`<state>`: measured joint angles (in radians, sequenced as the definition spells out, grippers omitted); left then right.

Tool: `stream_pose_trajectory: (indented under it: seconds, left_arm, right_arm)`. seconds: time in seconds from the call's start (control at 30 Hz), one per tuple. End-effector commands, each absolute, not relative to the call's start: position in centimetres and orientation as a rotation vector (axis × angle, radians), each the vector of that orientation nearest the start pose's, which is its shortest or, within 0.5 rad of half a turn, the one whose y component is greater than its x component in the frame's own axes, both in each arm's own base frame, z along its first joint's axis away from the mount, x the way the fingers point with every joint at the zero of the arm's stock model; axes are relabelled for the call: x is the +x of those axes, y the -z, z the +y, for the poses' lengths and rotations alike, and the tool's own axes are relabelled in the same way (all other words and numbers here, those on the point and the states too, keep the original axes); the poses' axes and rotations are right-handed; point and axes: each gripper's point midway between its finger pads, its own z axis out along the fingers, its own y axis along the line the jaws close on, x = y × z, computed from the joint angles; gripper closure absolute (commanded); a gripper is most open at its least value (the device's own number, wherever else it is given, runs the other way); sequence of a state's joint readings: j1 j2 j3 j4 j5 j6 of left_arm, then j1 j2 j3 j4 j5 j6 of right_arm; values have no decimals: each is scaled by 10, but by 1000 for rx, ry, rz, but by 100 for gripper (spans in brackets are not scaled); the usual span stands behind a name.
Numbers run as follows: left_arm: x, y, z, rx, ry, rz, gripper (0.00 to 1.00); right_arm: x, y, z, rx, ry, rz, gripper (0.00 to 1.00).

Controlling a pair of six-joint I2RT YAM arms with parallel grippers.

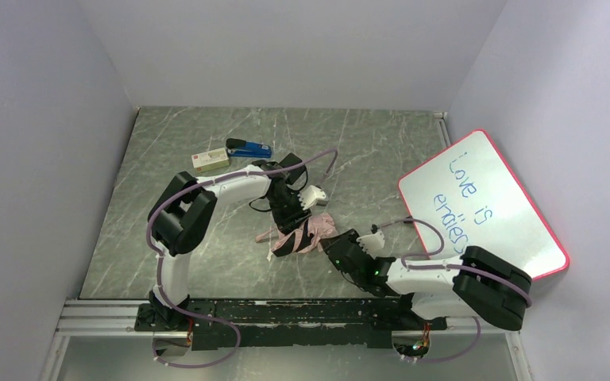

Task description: Put away the umbrella

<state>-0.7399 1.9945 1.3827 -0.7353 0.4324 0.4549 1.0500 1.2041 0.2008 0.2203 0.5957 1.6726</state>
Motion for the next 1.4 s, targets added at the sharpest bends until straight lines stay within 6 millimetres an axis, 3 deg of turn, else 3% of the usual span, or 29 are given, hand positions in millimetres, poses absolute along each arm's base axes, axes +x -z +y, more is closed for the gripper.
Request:
stream_pose_trajectory:
  seconds: [0.0, 0.27, 0.43, 0.7, 0.93, 1.17, 1.37]
  left_arm:
    - [264, 12, -282, 1711, 434, 2393, 95]
    - [263, 13, -282, 1716, 427, 2394, 95]
    - [263, 14, -282, 1712, 416, 2391, 95]
    - [275, 16, -284, 1606, 356, 2418, 95]
    - [282, 16, -294, 1568, 379, 2430, 95]
    - [280, 12, -298, 1572, 414, 2423, 95]
    - [284, 11, -298, 1547, 395, 2419, 95]
  right_arm:
    - [173, 34, 168, 894, -458, 2251, 61]
    - [173, 36, 168, 913, -451, 2256, 82]
    - [172, 32, 168, 906, -464, 2255, 100]
    - [161, 26, 176, 786, -522, 2332, 100]
    - [152, 37, 193, 672, -554, 2427, 100]
    - [165, 39, 224, 693, -620, 2419, 100]
    - [154, 45, 226, 681, -612, 2477, 100]
